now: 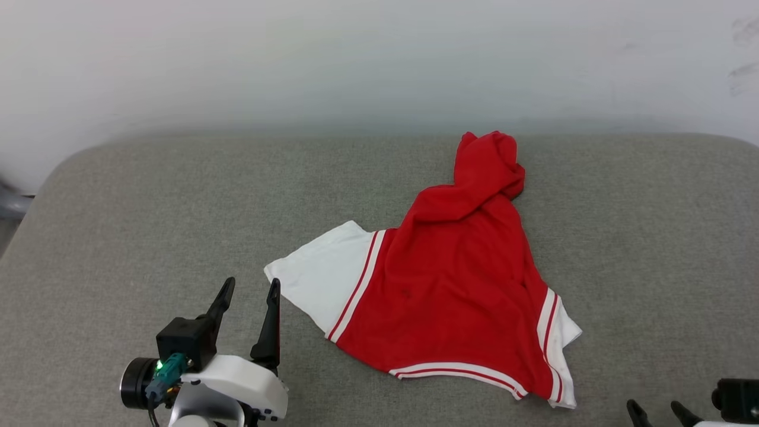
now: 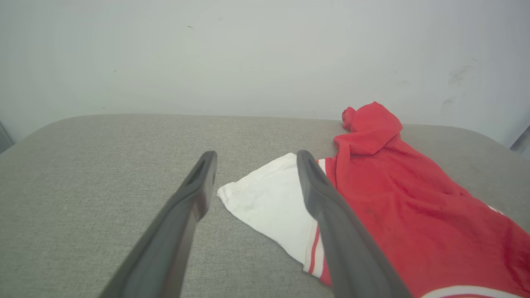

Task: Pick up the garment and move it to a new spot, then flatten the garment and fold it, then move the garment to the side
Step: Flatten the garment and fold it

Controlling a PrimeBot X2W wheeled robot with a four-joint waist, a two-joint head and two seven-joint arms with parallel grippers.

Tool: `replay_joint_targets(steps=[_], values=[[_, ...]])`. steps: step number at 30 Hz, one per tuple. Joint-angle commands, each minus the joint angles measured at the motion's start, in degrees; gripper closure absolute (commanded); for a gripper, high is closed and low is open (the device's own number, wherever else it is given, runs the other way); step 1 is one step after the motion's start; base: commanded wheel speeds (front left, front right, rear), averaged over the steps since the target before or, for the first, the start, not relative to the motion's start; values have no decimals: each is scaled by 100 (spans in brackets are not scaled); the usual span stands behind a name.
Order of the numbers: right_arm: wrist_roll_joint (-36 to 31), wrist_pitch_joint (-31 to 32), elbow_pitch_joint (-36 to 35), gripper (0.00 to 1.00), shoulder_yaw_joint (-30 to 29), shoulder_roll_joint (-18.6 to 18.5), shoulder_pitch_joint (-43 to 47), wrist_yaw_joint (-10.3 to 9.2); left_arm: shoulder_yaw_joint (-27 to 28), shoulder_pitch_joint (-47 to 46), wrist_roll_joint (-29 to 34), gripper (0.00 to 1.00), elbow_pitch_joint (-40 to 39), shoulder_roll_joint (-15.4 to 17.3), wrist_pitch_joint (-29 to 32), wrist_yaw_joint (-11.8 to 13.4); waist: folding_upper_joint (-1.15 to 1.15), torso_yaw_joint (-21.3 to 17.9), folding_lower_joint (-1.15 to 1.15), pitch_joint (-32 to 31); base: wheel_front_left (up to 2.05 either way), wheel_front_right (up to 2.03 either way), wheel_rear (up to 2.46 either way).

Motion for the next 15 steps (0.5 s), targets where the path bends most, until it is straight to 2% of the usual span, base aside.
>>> replay_joint_targets(steps=[1, 8, 15], values=[[94, 224, -52, 0, 86, -122, -118, -6, -19, -106, -22, 0, -4, 22, -27, -22, 0, 63, 0, 89, 0, 0, 0], [472, 962, -37, 0, 666, -604, -617, -6, -108, -385, -15, 0, -6, -100, -139, -57, 0, 354, 0, 551, 0, 0, 0], [659, 1158, 376, 0, 1137, -806, -1018, -5, -161, -598, -33, 0, 86, -196, -256, -70, 0, 578, 0, 893, 0, 0, 0]])
